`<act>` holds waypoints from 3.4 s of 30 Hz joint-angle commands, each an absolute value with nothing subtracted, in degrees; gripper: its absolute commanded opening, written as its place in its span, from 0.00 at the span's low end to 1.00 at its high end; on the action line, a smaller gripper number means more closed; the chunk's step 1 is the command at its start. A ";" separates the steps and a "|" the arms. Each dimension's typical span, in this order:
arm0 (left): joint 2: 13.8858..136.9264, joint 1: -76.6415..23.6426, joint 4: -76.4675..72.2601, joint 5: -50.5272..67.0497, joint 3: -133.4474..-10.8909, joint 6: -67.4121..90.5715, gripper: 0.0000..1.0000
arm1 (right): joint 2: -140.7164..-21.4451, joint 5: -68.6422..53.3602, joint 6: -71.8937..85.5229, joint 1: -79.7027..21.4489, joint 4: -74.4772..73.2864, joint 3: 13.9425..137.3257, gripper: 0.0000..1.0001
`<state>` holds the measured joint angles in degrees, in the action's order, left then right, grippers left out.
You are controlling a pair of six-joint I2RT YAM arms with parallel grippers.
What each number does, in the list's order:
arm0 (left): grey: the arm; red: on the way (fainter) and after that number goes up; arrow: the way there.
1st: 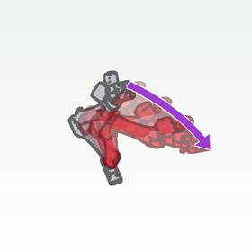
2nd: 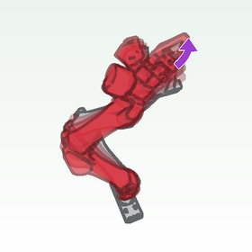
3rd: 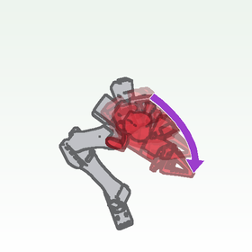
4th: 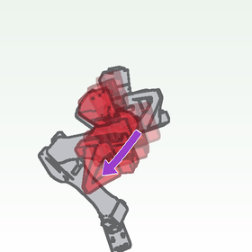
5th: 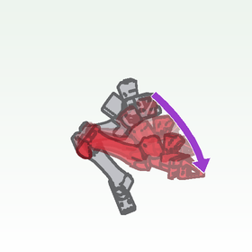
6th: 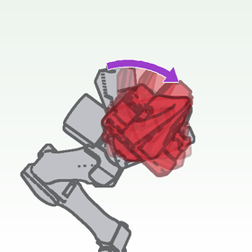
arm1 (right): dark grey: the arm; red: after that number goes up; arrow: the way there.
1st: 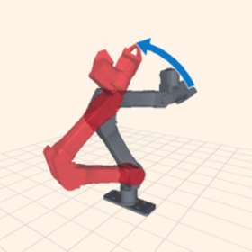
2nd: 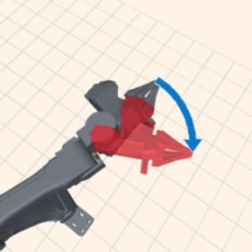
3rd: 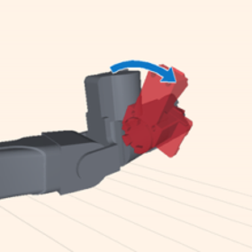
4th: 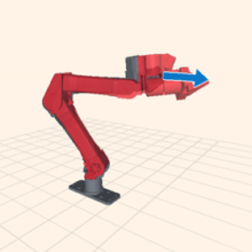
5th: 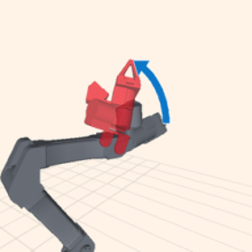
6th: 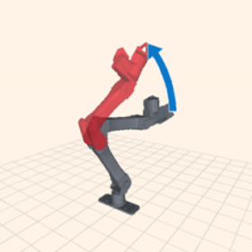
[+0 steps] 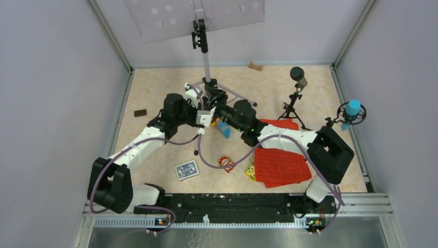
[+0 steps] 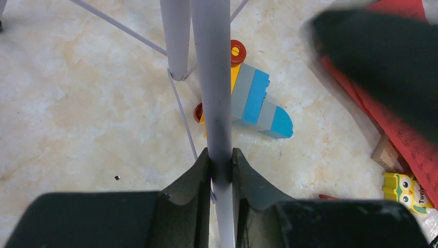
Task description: Pack up the instrument practice props
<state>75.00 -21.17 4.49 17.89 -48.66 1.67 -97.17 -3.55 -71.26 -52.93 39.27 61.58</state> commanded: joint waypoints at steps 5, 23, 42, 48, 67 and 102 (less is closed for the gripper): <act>76.43 -22.01 5.99 19.78 -49.89 0.60 0.00 | -86.80 -0.71 -37.95 -52.70 52.34 59.42 0.53; 76.46 -22.04 6.53 20.64 -50.10 0.44 0.00 | -86.46 14.03 52.10 -40.07 24.31 65.16 0.38; 76.28 -22.06 7.40 20.50 -50.62 0.44 0.00 | -97.18 3.78 85.81 -39.11 31.09 65.99 0.46; 76.21 -22.06 7.54 20.78 -50.73 -0.88 0.00 | -97.94 2.12 86.82 -39.08 33.41 65.71 0.46; 76.62 -22.06 7.65 21.85 -50.64 -1.52 0.00 | -100.24 -1.57 87.81 -39.18 34.66 66.23 0.25; 77.28 -22.06 7.57 23.82 -50.64 -2.44 0.00 | -95.07 -4.69 -6.06 -50.53 47.06 63.18 0.00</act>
